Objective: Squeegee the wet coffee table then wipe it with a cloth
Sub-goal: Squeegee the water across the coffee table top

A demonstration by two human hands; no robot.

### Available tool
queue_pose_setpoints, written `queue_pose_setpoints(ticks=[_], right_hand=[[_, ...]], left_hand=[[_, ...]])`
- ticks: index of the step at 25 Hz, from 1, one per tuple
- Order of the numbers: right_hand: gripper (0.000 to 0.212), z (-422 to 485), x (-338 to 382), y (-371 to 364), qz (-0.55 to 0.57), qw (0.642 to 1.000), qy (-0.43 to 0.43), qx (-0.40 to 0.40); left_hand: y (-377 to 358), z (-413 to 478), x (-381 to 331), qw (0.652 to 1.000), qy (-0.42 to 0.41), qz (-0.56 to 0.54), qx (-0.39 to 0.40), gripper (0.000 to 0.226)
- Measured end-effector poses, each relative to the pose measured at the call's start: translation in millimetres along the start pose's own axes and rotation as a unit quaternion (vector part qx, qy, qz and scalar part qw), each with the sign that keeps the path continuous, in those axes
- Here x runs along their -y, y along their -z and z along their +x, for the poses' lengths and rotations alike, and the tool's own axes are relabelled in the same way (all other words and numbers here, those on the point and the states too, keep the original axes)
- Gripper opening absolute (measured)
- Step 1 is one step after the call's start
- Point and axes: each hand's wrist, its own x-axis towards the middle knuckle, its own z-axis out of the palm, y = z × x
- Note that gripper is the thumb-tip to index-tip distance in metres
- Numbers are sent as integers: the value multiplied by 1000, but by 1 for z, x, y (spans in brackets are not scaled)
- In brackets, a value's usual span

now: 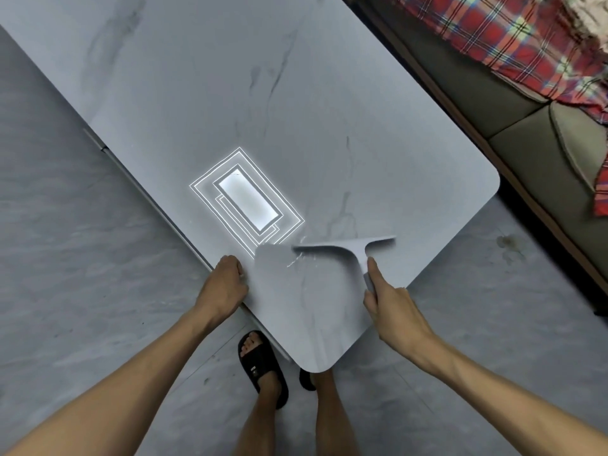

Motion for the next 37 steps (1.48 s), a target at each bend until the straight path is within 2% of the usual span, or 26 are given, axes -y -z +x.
queue_pose_setpoints(ticks=[2, 4, 6, 8, 11, 14, 17, 21, 24, 27, 32, 37], right_hand=[[64, 6, 15, 7, -16, 999, 49, -15], [59, 19, 40, 6, -68, 988, 140, -13], [55, 37, 72, -7, -159, 952, 262, -4], [49, 57, 111, -27, -256, 900, 353, -9], [45, 83, 164, -58, -324, 861, 391, -18], [48, 98, 193, -80, -350, 854, 385, -17], [46, 105, 182, -82, -342, 865, 367, -20], [44, 96, 118, -64, -281, 898, 335, -48], [43, 80, 56, -45, -237, 936, 255, -58], [45, 55, 7, -37, -210, 958, 186, -62], [50, 12, -40, -45, -194, 971, 125, -58], [52, -20, -64, -48, -230, 963, 125, -66]], left_hand=[[8, -6, 4, 996, 38, -60, -58, 12], [22, -8, 11, 980, 76, -123, -135, 13], [38, -8, 21, 961, 102, -156, -205, 14], [54, -8, 36, 949, 115, -157, -249, 17], [71, -8, 57, 953, 123, -137, -240, 21], [78, -9, 68, 968, 124, -112, -188, 22], [75, -5, 64, 978, 108, -92, -155, 25], [55, -6, 40, 992, 53, -72, -90, 24], [34, -6, 18, 997, 29, -58, -36, 24], [13, -7, -4, 1000, 7, -28, 10, 21], [-13, -8, -25, 997, -13, 28, 70, 20], [-20, -12, -22, 995, -34, 63, 69, 20]])
